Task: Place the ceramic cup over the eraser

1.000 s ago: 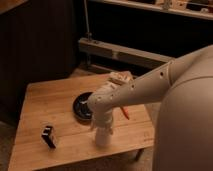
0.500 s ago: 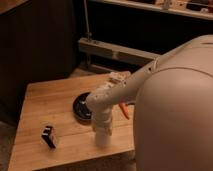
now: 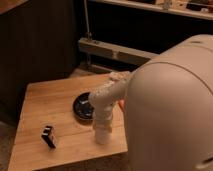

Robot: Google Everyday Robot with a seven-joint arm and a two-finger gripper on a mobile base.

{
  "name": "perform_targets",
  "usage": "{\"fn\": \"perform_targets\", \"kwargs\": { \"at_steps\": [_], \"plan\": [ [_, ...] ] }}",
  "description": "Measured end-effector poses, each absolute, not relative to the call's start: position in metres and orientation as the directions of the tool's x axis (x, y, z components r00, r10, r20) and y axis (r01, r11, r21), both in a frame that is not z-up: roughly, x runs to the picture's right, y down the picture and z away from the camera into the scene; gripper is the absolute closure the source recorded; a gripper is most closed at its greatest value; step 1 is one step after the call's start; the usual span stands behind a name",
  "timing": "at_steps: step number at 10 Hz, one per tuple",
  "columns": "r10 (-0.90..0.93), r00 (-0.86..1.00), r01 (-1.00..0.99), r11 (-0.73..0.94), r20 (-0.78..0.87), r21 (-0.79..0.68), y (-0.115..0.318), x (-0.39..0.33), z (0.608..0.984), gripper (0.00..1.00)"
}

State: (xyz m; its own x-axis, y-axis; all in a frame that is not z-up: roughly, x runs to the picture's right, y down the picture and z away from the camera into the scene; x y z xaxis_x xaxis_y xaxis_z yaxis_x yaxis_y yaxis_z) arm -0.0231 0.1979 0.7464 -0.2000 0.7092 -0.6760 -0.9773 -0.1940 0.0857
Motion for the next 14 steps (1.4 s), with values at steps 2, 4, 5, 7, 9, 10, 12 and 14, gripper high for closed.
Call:
{"fn": "perform_targets", "kwargs": {
  "at_steps": [2,4,5,7,9,10,12,14],
  "plan": [
    [0.710,-0.199,-0.977,-0.193,-0.675,0.086,0.197,-0.022,0.747,1.00],
    [0.736,-0.159,-0.984,-0.173,-0.658,0.044,0.180,-0.031,0.744,1.00],
    [0.756,-0.124,-0.989,-0.149,-0.643,0.015,0.161,-0.036,0.740,1.00],
    [0.789,-0.059,-0.992,-0.112,-0.612,-0.049,0.113,-0.055,0.726,1.00],
    [0.815,0.007,-0.991,-0.072,-0.579,-0.113,0.073,-0.072,0.719,1.00],
    [0.826,0.051,-0.987,-0.042,-0.561,-0.152,0.059,-0.089,0.720,1.00],
    [0.844,0.156,-0.973,0.041,-0.513,-0.229,0.039,-0.114,0.720,1.00],
    [0.847,0.233,-0.953,0.101,-0.478,-0.286,0.035,-0.127,0.715,1.00]
  ]
}}
